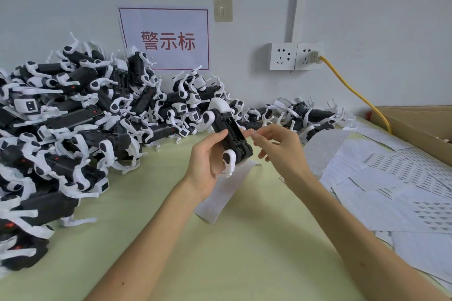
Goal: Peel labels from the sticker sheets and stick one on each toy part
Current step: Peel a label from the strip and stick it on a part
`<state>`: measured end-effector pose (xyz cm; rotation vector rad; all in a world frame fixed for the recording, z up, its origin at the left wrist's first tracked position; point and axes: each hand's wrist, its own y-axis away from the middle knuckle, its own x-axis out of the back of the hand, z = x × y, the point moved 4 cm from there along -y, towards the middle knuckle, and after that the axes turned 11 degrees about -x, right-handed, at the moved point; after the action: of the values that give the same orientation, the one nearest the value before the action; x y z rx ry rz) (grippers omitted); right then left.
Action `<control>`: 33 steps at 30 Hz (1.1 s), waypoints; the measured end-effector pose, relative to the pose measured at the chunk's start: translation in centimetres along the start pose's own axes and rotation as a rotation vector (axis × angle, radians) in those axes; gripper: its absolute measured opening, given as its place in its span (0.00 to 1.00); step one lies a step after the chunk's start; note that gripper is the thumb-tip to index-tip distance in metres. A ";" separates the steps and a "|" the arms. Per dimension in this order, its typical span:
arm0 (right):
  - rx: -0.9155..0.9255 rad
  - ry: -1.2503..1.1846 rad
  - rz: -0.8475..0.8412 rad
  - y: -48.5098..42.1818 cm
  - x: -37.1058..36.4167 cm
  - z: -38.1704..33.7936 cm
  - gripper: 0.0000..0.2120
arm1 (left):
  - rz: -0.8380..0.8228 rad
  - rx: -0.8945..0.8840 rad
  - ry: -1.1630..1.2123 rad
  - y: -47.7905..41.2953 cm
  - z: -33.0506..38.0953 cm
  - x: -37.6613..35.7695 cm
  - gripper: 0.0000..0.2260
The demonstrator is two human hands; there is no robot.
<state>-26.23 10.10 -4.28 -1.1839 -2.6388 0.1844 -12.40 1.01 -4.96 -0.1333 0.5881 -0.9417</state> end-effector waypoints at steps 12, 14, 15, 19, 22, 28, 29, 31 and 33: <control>0.090 0.075 0.075 0.1 0.0 -0.1 0.08 | 0.006 0.012 -0.052 -0.2 -0.5 0.4 0.18; 0.115 0.094 0.097 0.3 0.0 -0.2 0.08 | 0.045 -0.013 -0.100 -0.3 -0.5 0.6 0.20; 0.124 0.079 0.099 0.3 0.0 -0.3 0.07 | 0.068 -0.031 -0.128 -0.3 -0.3 0.6 0.21; 0.094 -0.060 -0.058 0.6 -0.3 -0.7 0.09 | 0.172 -0.077 -0.135 -0.1 0.7 0.9 0.27; 0.022 -0.010 -0.247 0.9 -1.3 -0.5 0.28 | 0.214 -0.082 -0.136 -0.2 1.0 0.9 0.30; 0.042 0.015 -0.305 1.3 -2.8 0.3 0.34 | 0.149 -0.097 -0.265 -0.3 0.3 0.6 0.17; 0.045 -0.014 -0.291 1.3 -2.8 0.3 0.34 | 0.141 -0.090 -0.261 -0.3 0.2 0.7 0.17; 0.032 -0.094 -0.246 1.1 -2.3 0.2 0.33 | 0.130 -0.050 -0.254 -0.4 0.0 0.7 0.14; 0.005 -0.186 -0.193 0.7 -1.8 0.0 0.32 | 0.096 -0.029 -0.316 -0.4 -0.2 0.5 0.12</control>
<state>-24.57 9.27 -4.69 -0.9441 -2.8915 0.2772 -12.57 0.41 -5.19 -0.2725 0.3131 -0.7988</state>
